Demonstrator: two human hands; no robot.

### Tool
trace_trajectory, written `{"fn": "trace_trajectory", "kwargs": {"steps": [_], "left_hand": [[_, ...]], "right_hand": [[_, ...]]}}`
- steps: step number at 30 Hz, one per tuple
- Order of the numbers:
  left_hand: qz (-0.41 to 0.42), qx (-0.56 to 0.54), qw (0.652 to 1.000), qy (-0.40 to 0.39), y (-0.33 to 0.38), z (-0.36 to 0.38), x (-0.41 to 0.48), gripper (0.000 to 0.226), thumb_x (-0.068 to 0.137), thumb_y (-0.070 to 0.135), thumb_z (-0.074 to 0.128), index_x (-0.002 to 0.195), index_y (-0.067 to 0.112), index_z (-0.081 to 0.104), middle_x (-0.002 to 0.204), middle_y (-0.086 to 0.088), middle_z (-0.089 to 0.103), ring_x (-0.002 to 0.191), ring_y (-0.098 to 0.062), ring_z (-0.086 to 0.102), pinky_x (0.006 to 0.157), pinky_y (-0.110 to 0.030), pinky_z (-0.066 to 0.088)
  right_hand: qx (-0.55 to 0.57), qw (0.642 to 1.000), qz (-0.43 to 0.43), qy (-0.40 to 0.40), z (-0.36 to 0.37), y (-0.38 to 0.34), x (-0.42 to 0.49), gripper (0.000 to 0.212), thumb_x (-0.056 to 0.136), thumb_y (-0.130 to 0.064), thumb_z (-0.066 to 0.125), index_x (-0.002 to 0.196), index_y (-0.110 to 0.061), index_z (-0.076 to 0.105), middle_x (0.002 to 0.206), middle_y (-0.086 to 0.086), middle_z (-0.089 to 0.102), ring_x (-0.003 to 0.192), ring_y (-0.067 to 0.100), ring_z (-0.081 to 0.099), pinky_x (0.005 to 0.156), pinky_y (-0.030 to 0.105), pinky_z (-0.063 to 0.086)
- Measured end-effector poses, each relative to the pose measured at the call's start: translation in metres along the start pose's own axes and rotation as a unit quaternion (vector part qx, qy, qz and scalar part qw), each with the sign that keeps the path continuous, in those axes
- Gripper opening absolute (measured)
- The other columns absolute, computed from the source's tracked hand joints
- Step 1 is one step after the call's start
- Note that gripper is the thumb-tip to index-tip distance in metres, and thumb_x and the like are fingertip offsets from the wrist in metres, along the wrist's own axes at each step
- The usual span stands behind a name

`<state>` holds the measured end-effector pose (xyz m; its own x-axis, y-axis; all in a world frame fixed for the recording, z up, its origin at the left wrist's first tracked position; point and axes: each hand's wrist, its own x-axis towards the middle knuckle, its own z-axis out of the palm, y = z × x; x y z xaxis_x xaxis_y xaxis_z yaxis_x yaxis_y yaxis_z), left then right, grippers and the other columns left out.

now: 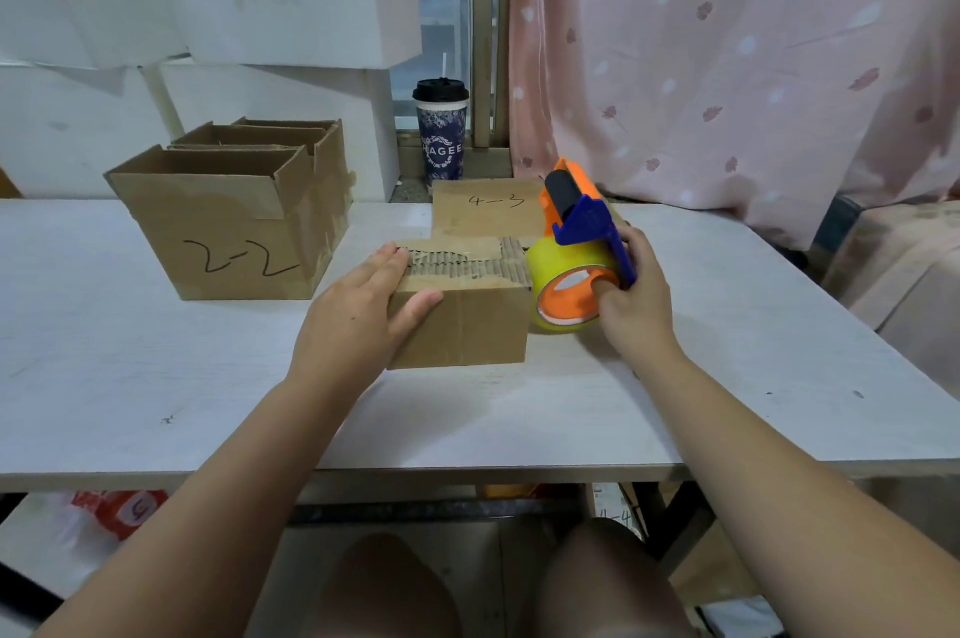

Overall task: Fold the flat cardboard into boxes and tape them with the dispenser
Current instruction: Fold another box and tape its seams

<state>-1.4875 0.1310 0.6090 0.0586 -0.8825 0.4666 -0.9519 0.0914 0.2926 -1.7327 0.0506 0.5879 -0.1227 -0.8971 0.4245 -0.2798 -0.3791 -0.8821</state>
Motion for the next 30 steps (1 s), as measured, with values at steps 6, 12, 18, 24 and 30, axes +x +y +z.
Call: {"fn": "trace_trajectory", "kwargs": {"steps": [6, 12, 18, 24, 30], "left_hand": [[-0.015, 0.171, 0.982, -0.077, 0.021, -0.005, 0.002, 0.102, 0.063, 0.086, -0.001, 0.146, 0.036, 0.027, 0.151, -0.012, 0.032, 0.139, -0.033, 0.025, 0.11, -0.044, 0.025], [0.001, 0.232, 0.97, -0.078, 0.056, 0.005, 0.013, 0.111, 0.066, 0.086, 0.003, 0.146, 0.015, 0.03, 0.154, -0.011, 0.025, 0.143, -0.028, 0.017, 0.114, -0.041, 0.015], [0.01, 0.195, 0.978, -0.069, 0.066, 0.025, 0.011, 0.083, 0.075, 0.082, 0.01, 0.146, 0.041, 0.015, 0.156, 0.0, 0.021, 0.141, -0.03, 0.021, 0.109, -0.052, 0.018], [0.011, 0.168, 0.986, -0.014, 0.069, 0.034, 0.013, 0.068, 0.088, 0.068, 0.022, 0.145, 0.033, 0.031, 0.153, 0.01, 0.029, 0.142, -0.013, 0.022, 0.112, -0.043, 0.014], [0.028, 0.148, 0.989, -0.004, 0.063, 0.031, 0.014, 0.065, 0.087, 0.063, 0.028, 0.143, 0.031, 0.037, 0.149, 0.012, 0.036, 0.139, -0.009, 0.03, 0.11, -0.035, 0.019]], "right_hand": [[-0.026, 0.998, 0.018, -0.051, -0.004, 0.008, -0.003, 0.063, 0.078, 0.011, 0.049, 0.124, -0.032, 0.047, 0.115, -0.008, 0.054, 0.097, 0.012, 0.055, 0.06, 0.002, 0.043], [-0.025, 0.997, 0.01, -0.068, -0.006, 0.006, -0.006, 0.06, 0.078, 0.009, 0.053, 0.117, -0.036, 0.044, 0.112, -0.006, 0.054, 0.094, 0.01, 0.055, 0.058, 0.004, 0.043], [-0.026, 0.998, -0.016, -0.056, -0.005, 0.003, -0.014, 0.047, 0.08, -0.015, 0.073, 0.116, -0.032, 0.047, 0.106, -0.022, 0.054, 0.094, -0.007, 0.054, 0.064, 0.005, 0.045], [-0.183, 0.98, -0.07, -0.047, -0.011, -0.005, -0.006, 0.052, 0.075, -0.008, 0.069, 0.125, -0.017, 0.054, 0.117, -0.001, 0.06, 0.099, 0.014, 0.054, 0.076, 0.015, 0.039], [-0.162, 0.98, -0.054, -0.103, -0.022, -0.012, 0.004, 0.064, 0.075, 0.0, 0.063, 0.133, -0.024, 0.049, 0.116, -0.004, 0.059, 0.099, 0.013, 0.052, 0.07, 0.003, 0.036]]}}
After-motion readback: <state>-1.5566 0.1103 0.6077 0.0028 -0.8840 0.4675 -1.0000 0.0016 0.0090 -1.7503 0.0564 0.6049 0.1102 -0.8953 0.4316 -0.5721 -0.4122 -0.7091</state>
